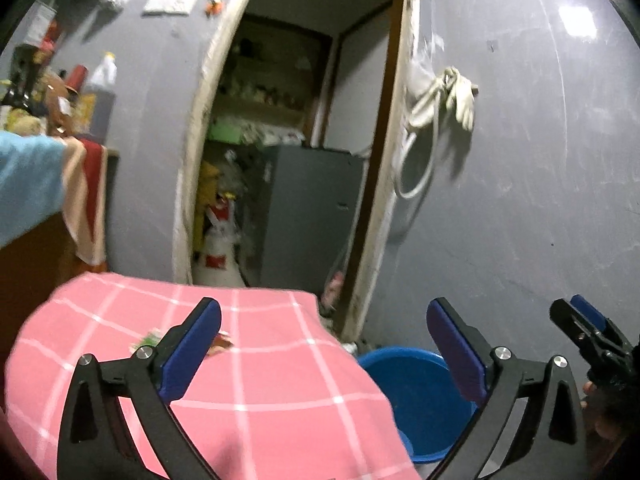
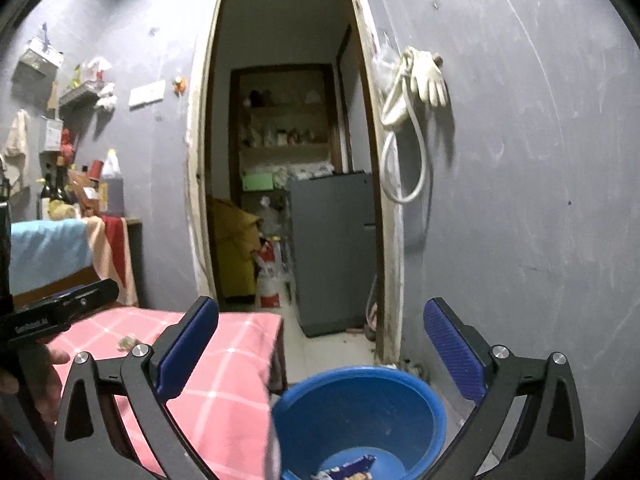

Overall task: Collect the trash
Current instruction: 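Move both open tools back over the remaining wrappers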

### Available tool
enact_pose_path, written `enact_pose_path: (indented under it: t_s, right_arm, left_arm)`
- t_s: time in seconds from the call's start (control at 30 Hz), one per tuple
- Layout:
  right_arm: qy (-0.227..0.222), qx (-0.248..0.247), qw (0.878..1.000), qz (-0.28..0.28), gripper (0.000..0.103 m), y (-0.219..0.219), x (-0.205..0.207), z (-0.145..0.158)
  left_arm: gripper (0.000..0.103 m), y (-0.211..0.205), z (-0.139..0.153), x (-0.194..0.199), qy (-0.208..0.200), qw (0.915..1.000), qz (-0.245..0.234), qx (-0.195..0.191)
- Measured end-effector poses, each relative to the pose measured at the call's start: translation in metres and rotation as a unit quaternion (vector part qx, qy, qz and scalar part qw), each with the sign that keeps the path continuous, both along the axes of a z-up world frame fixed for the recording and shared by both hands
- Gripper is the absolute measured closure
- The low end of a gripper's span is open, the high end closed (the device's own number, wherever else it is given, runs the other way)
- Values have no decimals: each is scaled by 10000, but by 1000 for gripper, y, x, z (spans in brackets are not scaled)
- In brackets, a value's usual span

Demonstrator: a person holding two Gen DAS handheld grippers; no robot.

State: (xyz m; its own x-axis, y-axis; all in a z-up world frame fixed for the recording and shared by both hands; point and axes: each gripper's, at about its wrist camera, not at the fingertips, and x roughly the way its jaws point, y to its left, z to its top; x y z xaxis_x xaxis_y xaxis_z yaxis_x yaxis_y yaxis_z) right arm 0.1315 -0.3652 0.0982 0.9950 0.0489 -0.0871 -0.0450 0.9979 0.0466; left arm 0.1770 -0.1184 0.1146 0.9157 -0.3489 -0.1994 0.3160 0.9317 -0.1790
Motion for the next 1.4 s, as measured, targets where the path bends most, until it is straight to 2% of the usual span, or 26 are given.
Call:
enact_pose_path:
  t_s: [0.43,0.8,1.0,1.27,1.4]
  right_arm:
    - [-480,-139,9966,662,0,62,-15,16]
    - [-654,-228,9913,1115,0,105,-11,19]
    - [-582,-430,9879,1374,0,128,4,14]
    - [120,-406,9839,1738,0,153,53,-2]
    - [529,-450,9797,1881,0,164,83,-13]
  left_arm:
    - [2,56,4,-45,-544,9965,598,232]
    - [2,97,0,-62,-702,9922,986,308]
    - [2,117,-12,-51,-535,9916,1097,438]
    - [2,140,-33,-13,5,9901,1134,824]
    - [2,153,-43,12,352,9898,1085,859]
